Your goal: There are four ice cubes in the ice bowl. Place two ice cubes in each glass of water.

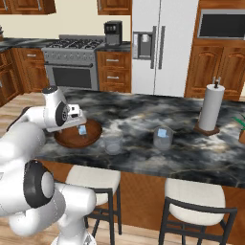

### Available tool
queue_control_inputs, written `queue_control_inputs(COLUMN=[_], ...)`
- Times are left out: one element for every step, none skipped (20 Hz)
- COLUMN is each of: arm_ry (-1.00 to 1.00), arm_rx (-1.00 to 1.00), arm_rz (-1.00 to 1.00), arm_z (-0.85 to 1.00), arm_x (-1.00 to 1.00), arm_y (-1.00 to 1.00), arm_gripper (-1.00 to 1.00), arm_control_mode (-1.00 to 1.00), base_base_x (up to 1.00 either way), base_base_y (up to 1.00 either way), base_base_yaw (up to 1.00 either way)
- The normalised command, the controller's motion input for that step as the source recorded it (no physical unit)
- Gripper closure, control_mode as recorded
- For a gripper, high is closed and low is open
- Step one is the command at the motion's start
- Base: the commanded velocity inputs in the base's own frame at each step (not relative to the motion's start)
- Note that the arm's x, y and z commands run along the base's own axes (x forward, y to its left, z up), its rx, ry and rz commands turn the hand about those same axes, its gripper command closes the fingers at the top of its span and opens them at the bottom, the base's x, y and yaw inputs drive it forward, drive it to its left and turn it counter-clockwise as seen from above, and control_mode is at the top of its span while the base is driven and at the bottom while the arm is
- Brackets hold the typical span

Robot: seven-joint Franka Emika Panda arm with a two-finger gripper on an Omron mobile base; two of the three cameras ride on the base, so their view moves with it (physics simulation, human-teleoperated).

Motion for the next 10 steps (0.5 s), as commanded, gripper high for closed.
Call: queue_control_inputs(arm_ry=[0.00,0.00,0.01,0.01,0.01,0.03,0.03,0.04,0.04,0.04], arm_rx=[0.00,0.00,0.00,0.00,0.00,0.00,0.00,0.00,0.00,0.00], arm_rz=[0.00,0.00,0.00,0.00,0.00,0.00,0.00,0.00,0.00,0.00], arm_z=[-0.24,-0.20,-0.20,-0.19,-0.17,-0.16,-0.14,-0.13,-0.12,-0.14], arm_x=[0.36,0.35,0.36,0.36,0.36,0.34,0.33,0.31,0.29,0.29], arm_y=[0.26,0.20,0.19,0.16,0.14,0.08,0.00,0.00,0.00,0.00], arm_gripper=[-1.00,-1.00,-1.00,-1.00,-1.00,-1.00,-1.00,-1.00,-1.00,-1.00], arm_control_mode=[-1.00,-1.00,-1.00,-1.00,-1.00,-1.00,-1.00,-1.00,-1.00,-1.00], base_base_x=[0.00,0.00,0.00,0.00,0.00,0.00,0.00,0.00,0.00,0.00], base_base_y=[0.00,0.00,0.00,0.00,0.00,0.00,0.00,0.00,0.00,0.00], base_base_yaw=[0.00,0.00,0.00,0.00,0.00,0.00,0.00,0.00,0.00,0.00])
